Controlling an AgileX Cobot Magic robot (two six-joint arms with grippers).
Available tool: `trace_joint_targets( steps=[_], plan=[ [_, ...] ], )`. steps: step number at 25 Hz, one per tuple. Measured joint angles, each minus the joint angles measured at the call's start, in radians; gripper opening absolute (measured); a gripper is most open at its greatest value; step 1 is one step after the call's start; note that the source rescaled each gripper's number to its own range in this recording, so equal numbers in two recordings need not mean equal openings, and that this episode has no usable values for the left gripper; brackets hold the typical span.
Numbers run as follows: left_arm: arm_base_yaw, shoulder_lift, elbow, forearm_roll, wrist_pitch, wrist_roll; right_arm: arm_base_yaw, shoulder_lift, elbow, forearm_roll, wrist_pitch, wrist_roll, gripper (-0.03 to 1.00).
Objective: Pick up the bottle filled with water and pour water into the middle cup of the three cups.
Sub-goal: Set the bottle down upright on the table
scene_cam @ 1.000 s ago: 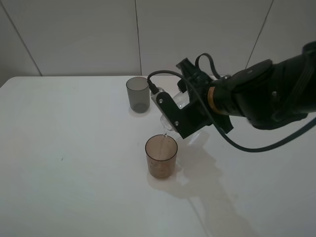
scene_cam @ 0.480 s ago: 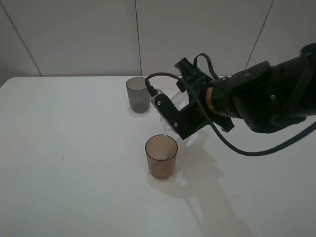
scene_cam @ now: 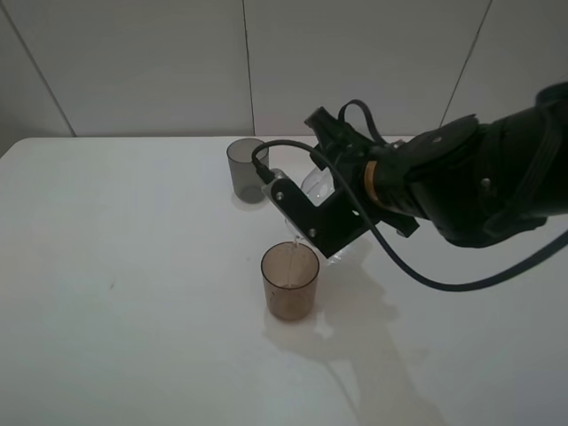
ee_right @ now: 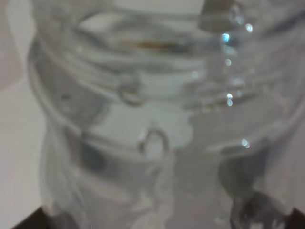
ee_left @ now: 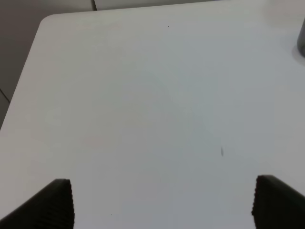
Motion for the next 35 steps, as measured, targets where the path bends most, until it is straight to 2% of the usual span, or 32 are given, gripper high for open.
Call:
trace_joint_targets(
  steps=[7, 20, 35],
  plan=[
    [0.0, 0.0, 0.0, 0.0, 0.0, 0.0, 0.003, 0.0, 0.0, 0.0, 0.003, -0.005, 0.0],
    [0.0, 0.0, 0.0, 0.0, 0.0, 0.0, 0.022, 0.0, 0.0, 0.001, 0.029, -0.128, 0.0],
    [0.0, 0.0, 0.0, 0.0, 0.0, 0.0, 0.036, 0.0, 0.0, 0.001, 0.036, -0.181, 0.0]
  ],
)
